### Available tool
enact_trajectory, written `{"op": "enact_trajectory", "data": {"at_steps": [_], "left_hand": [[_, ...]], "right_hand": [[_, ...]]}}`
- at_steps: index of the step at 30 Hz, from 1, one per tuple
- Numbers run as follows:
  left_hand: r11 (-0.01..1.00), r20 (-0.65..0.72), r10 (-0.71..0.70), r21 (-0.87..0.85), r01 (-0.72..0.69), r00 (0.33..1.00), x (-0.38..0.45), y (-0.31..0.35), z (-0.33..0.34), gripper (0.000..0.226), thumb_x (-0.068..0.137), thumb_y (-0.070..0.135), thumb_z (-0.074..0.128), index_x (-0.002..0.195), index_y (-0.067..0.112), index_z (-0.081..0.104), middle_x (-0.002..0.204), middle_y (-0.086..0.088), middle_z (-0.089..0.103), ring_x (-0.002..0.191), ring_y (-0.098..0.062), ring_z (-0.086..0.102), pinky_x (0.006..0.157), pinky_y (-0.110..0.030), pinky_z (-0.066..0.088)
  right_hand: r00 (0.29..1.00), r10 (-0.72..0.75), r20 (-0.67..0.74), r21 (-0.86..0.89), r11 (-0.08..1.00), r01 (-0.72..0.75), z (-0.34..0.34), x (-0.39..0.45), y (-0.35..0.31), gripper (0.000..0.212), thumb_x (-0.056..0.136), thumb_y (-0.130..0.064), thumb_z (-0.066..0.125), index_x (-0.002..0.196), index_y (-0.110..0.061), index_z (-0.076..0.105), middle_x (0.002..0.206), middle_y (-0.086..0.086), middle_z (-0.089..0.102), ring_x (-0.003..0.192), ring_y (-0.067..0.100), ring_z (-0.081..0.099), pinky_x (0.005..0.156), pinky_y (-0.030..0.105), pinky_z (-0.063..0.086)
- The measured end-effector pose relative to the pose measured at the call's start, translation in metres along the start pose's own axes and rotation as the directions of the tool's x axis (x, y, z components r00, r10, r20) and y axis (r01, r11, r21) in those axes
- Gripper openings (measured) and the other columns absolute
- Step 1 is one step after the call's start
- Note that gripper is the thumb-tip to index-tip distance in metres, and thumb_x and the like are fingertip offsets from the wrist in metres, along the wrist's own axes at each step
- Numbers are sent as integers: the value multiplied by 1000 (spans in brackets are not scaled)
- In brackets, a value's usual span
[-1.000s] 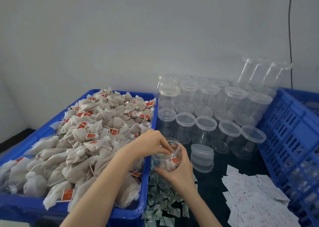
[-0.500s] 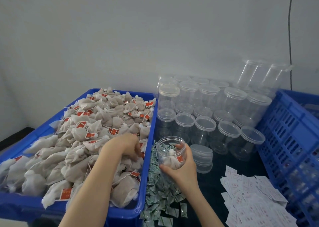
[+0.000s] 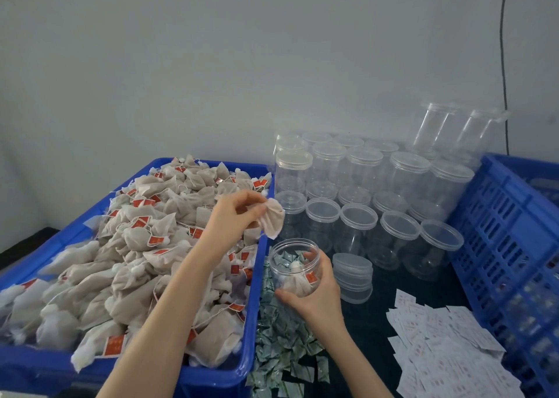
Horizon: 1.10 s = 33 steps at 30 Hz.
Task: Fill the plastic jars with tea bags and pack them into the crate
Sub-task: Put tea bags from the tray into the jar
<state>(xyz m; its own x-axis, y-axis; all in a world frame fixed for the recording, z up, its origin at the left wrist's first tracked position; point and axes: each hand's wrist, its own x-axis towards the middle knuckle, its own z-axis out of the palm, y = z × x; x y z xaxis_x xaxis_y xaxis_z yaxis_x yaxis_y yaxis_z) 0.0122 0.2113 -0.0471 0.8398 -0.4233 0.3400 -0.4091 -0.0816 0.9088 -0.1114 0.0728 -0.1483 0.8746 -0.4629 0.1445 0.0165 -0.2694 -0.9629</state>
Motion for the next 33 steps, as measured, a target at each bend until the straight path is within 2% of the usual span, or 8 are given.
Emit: {"op": "enact_trajectory", "data": {"at_steps": [9,14,17,19,23,27,30,33], "left_hand": [[991,174,48,-129,-25,984,-5,5,17,17,89,4,60,90,20,65,80,10,70,78,-6,68,68,-18,54],[980,341,-9,191,-60,940,-5,-2,19,17,88,16,65,85,33,65,79,18,69,75,-2,66,66,-15,52],[897,403,-15,410,-166,915,-7,-10,27,16,85,23,67,86,38,64,83,22,66,81,-2,64,73,-15,52],[872,402,-7,451,-191,915,-8,-11,30,18,84,23,69,87,40,63,85,25,65,87,2,62,78,-13,50],[858,351,100,443,-259,931,-7,-8,30,18,81,20,73,80,37,67,76,24,64,82,8,60,70,-5,45],[661,476,-25,668,-343,879,-11,-5,35,14,82,24,68,84,35,75,82,20,71,77,1,62,70,-18,50],[493,594,-122,731,-471,795,-11,-1,46,25,84,18,57,92,34,74,78,12,68,68,-6,54,52,-18,37],[450,654,-174,718,-531,737,-9,2,55,30,87,12,51,96,29,73,68,11,53,67,-11,49,54,-21,35]], "right_hand": [[1000,-7,16,-6,1000,7,4,1,-1,104,47,-46,84,140,-31,40,136,-9,53,126,11,50,108,44,43],[1000,-25,0,1,1000,25,3,2,0,99,46,-44,84,135,-38,42,127,-15,57,117,4,56,97,27,50],[999,-34,11,-14,999,34,3,2,3,98,48,-39,86,136,-37,42,126,-15,57,114,5,59,93,31,55],[999,-35,15,-23,999,36,3,2,4,101,48,-38,87,138,-35,40,129,-13,57,115,5,59,93,35,55],[998,-53,-16,-9,999,53,2,3,6,97,47,-37,87,133,-37,43,124,-13,59,110,2,60,91,32,56],[995,-100,-25,-57,993,99,1,2,6,89,49,-41,86,128,-44,44,119,-20,61,107,2,63,87,29,57],[990,-140,14,-132,981,140,-3,3,7,91,49,-40,85,130,-45,43,121,-20,59,111,2,61,90,33,56],[986,-161,29,-164,973,164,-10,4,10,97,46,-44,86,133,-44,41,123,-20,58,113,3,59,92,33,54]]}}
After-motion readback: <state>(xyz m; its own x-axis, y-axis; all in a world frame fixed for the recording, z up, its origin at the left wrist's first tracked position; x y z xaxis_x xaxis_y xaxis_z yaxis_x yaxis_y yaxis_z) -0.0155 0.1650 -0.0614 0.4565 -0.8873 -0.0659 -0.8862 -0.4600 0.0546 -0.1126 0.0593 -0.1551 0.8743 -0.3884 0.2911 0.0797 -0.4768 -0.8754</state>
